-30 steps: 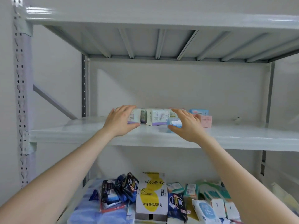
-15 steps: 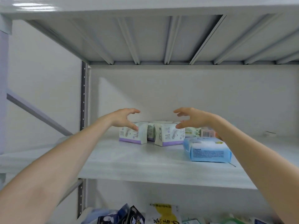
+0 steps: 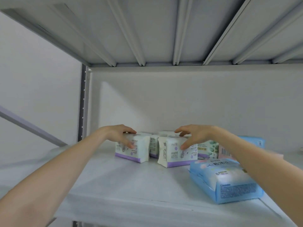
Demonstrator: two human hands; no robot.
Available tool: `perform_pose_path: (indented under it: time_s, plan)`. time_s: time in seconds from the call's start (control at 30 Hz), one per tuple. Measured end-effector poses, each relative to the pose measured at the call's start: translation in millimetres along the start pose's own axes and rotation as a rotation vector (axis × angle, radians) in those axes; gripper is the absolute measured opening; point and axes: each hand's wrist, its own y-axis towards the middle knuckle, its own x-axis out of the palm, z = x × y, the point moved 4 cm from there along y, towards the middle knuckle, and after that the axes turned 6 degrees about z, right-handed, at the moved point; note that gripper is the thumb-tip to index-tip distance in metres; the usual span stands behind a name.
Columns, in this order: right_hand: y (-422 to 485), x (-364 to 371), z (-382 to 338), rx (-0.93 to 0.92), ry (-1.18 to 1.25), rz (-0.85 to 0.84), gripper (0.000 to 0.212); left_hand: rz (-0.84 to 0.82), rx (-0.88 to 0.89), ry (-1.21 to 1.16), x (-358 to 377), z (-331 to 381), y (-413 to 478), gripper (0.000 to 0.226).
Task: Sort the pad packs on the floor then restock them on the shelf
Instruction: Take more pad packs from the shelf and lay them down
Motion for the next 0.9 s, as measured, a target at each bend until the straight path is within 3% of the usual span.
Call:
perform_pose_path:
  time_s: [0.27,0.4,0.57,0.73,0.9]
  plan:
    - [2.0,-2.7,-7.4,-0.004,-0.005,-0.042,0.067,-0.003,-0.011,0.04,-9.7,10.0,-5.6,0.068]
    - [-3.1,0.3,-10.9,0.012,0.08,-0.06,0.066,-0.041,-0.018,-0.07,-6.2,8.0,-9.3,0.06]
    - [-12.8,4.5,-16.8,0.036,0.193,-0.074,0.061,-0.052,-0.031,-0.122,-12.1,1.8,-25.6,0.064]
    - [-23.2,3.7,-30.1,0.034,0.148,0.008,0.059,-0.063,-0.064,-0.123,-16.4,-2.5,-44.5,0.068]
    - [-34.6,3.3,-49.8,0.01,0.141,0.105,0.063,0.06,-0.035,-0.201,-16.6,-3.6,-63.1,0.068]
